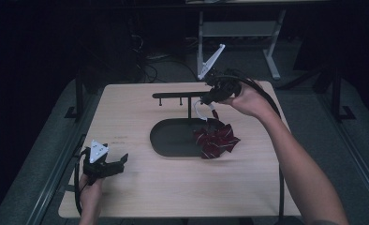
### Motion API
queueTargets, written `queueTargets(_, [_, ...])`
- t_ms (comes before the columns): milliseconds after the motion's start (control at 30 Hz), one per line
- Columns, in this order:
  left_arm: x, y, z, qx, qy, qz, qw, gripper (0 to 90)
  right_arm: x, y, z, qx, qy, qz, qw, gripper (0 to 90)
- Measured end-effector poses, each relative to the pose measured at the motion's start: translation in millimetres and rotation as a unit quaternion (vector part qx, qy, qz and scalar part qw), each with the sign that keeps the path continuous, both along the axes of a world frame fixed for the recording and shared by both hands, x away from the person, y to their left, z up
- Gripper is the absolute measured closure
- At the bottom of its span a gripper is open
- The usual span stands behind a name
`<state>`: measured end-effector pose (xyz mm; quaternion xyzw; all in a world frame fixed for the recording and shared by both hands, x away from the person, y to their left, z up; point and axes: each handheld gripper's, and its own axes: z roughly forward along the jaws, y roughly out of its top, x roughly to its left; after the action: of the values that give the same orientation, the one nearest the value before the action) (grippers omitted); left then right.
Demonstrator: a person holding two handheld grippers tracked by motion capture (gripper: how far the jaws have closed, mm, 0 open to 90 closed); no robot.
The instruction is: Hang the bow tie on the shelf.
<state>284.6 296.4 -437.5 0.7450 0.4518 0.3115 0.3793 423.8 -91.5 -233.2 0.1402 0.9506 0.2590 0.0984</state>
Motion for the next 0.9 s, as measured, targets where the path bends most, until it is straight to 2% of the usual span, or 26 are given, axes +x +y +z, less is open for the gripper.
queueTargets(267, [0.0, 0.2, 0.7, 0.000, -0.001, 0.001, 1.0000, 13.6, 9.7, 7.9, 0.7, -0.003, 0.001, -0.003, 1.0000, 87.4])
queueTargets(900, [0.5, -0.3, -0.5, -0.006, -0.004, 0.000, 1.0000, 13.5, 33.4, 12.1, 2.5, -0.001, -0.001, -0.027, 0.9996, 87.3])
